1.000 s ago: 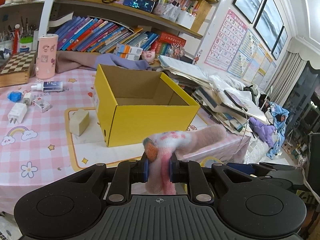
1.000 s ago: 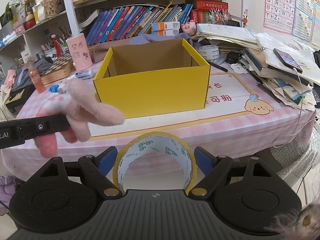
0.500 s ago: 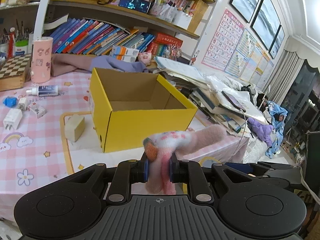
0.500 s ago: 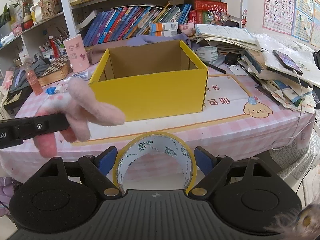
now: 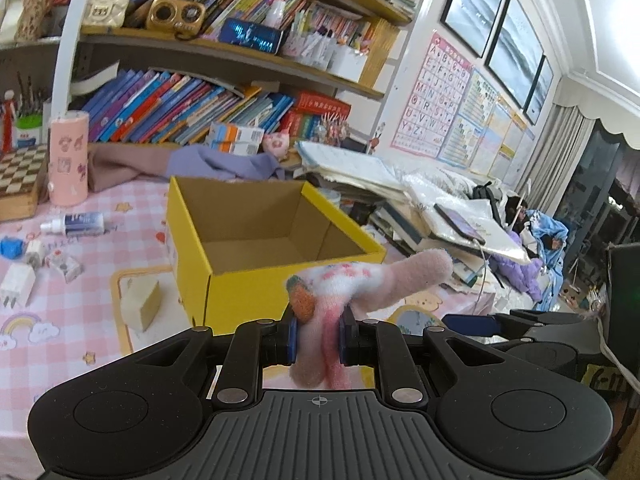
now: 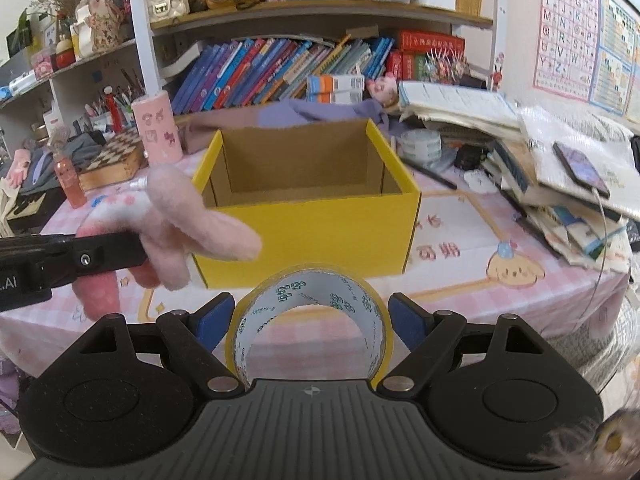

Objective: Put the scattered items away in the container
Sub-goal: 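Carry the glove and tape roll with both tools over the yellow box, then lower both tools into the box and open them to release glove and tape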

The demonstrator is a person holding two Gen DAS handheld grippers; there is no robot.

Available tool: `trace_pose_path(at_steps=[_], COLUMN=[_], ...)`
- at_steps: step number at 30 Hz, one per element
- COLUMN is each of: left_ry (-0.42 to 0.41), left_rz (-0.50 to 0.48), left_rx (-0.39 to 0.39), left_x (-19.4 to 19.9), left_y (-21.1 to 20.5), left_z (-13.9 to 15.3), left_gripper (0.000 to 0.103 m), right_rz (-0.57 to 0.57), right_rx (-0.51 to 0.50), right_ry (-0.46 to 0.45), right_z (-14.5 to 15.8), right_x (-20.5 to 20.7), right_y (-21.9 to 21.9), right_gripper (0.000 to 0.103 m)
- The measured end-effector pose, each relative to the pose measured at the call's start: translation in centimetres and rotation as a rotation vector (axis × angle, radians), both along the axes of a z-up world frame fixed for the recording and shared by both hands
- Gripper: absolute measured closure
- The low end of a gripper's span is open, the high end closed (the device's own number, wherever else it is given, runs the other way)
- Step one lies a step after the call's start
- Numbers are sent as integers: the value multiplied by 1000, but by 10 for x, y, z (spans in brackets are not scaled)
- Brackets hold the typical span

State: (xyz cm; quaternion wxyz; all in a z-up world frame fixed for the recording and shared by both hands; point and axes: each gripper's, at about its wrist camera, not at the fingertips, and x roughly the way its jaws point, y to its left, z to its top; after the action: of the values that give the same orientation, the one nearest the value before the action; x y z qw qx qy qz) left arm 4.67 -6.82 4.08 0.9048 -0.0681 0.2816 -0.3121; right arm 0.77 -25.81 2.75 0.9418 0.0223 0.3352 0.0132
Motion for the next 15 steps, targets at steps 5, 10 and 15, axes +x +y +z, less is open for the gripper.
trace_pose_path(at_steps=[5, 10, 15], left_ry=[-44, -70, -87], left_rz=[4, 20, 50], left_rx=[-6, -15, -21], left_x=[11, 27, 49], left_y=[-3, -5, -9], left_z=[11, 19, 25], left_gripper=[86, 86, 86], right_rz=[21, 53, 93], right_rx=[-7, -29, -47], right_ry=[-55, -118, -156], right_z=[18, 36, 46], right_x=[12, 33, 64], right_y=[-3, -5, -10], right_gripper=[20, 20, 20])
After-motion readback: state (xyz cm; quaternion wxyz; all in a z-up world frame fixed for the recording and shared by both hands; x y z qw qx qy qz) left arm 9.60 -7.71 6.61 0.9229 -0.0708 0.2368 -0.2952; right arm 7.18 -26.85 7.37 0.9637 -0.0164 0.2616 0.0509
